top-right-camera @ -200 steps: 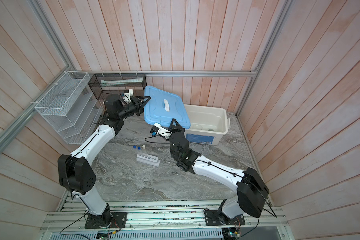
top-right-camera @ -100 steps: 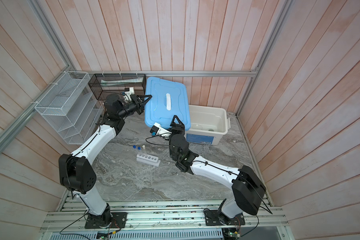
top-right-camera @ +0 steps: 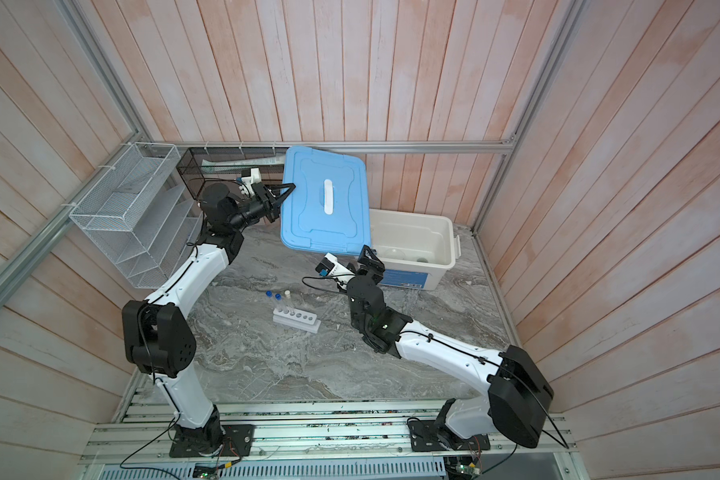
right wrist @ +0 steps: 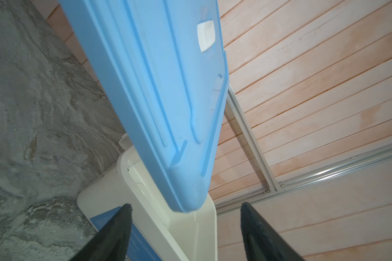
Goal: Organize the chemistry lab equipment
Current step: 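Carry the raised lid with both grippers over the white bin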
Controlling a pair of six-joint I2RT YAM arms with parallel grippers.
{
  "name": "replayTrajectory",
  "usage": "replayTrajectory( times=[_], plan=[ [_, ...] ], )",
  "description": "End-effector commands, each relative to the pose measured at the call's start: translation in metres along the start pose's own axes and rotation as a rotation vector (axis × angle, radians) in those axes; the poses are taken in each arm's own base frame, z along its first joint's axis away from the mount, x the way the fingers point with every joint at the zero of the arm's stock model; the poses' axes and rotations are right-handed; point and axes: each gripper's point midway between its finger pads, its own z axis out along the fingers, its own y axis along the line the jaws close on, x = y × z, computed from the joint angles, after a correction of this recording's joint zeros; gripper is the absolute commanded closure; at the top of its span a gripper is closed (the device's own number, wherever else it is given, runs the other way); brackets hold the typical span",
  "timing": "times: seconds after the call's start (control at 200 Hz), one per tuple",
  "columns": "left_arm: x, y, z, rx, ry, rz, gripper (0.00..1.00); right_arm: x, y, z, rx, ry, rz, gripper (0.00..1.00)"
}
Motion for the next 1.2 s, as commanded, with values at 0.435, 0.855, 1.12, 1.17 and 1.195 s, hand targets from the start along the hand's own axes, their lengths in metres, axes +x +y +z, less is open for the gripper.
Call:
replayTrajectory(
  times=[0.435,0.855,1.12,1.17,1.195],
  plan=[
    [0.044,-0.025,-0.026,0.076,0.314,0.202,0.93,0.028,-0.079,0.012,-0.578,0.018,0.883,0.22],
    [0.088,-0.041,-0.042,0.119,0.453,0.254,0.91,0.023,-0.052,0.046,-1.018,-0.147,1.241,0.20],
    [0.099,-0.040,-0.039,0.122,0.480,0.251,0.91,0.008,-0.035,0.025,-1.183,-0.254,1.285,0.20],
    [0.099,-0.039,-0.037,0.121,0.481,0.249,0.91,0.008,-0.033,0.022,-1.193,-0.255,1.280,0.20],
    [0.099,-0.039,-0.037,0.123,0.483,0.251,0.91,0.008,-0.031,0.021,-1.196,-0.254,1.282,0.20]
  ],
)
